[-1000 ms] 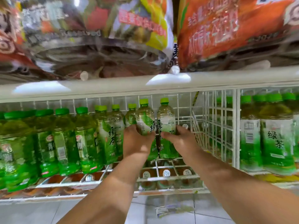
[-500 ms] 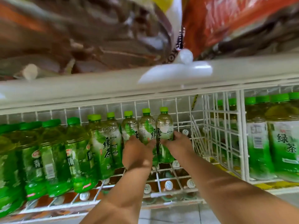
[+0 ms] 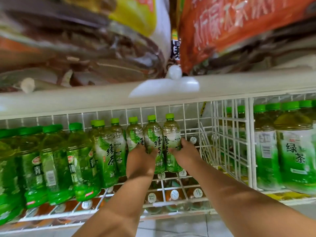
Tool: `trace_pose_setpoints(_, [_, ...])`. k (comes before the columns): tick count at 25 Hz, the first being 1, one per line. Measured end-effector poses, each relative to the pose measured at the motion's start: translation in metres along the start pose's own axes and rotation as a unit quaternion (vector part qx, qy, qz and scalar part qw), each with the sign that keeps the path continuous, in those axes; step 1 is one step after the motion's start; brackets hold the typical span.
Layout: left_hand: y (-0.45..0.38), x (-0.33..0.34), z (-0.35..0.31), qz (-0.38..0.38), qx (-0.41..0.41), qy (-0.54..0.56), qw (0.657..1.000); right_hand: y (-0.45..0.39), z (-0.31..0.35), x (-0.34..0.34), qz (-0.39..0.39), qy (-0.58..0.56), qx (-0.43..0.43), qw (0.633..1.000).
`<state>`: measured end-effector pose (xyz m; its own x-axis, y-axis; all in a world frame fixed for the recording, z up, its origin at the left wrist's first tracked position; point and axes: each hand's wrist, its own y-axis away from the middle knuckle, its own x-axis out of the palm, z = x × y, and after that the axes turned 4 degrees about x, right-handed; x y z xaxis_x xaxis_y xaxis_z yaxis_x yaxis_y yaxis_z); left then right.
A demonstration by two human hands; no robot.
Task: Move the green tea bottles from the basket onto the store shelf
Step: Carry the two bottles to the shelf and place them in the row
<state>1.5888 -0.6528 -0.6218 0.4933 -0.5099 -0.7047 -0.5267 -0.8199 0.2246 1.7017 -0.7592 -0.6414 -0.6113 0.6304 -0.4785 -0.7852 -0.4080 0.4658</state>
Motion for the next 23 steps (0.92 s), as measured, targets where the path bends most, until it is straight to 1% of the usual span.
trace_pose_setpoints(3, [0.006, -0.010, 0.007, 0.018, 0.015, -0.071, 0.997, 0.010, 0.000, -0.006, 0.012, 0.039, 0.021, 0.999])
trace_pose_setpoints(5, [0.011, -0.019, 0.011, 0.048, 0.049, -0.135, 0.988, 0.022, 0.000, -0.012, 0.004, 0.134, 0.010, 0.991])
trace_pose_setpoints(7, [0.018, -0.030, 0.012, 0.073, 0.100, -0.208, 0.970, 0.040, 0.000, -0.017, -0.022, 0.237, -0.064, 0.969])
trace_pose_setpoints(9, [0.030, -0.041, 0.012, 0.067, 0.155, -0.273, 0.947, 0.059, 0.002, -0.024, -0.034, 0.301, -0.144, 0.942])
trace_pose_setpoints(10, [0.036, -0.047, 0.011, 0.060, 0.182, -0.294, 0.936, 0.066, 0.003, -0.028, -0.035, 0.332, -0.170, 0.927])
trace_pose_setpoints(13, [0.056, -0.065, 0.007, 0.044, 0.241, -0.333, 0.911, 0.083, 0.008, -0.046, -0.038, 0.402, -0.197, 0.894])
trace_pose_setpoints(15, [0.070, -0.075, 0.004, 0.037, 0.248, -0.366, 0.896, 0.094, 0.010, -0.055, -0.035, 0.429, -0.196, 0.881])
trace_pose_setpoints(18, [0.092, -0.084, -0.003, 0.047, 0.224, -0.400, 0.887, 0.115, 0.010, -0.065, -0.034, 0.446, -0.198, 0.872])
trace_pose_setpoints(21, [0.110, -0.098, -0.010, 0.071, 0.209, -0.448, 0.866, 0.138, 0.014, -0.076, -0.007, 0.477, -0.197, 0.857])
trace_pose_setpoints(23, [0.123, -0.115, -0.018, 0.079, 0.200, -0.451, 0.866, 0.152, 0.021, -0.088, 0.012, 0.503, -0.204, 0.840])
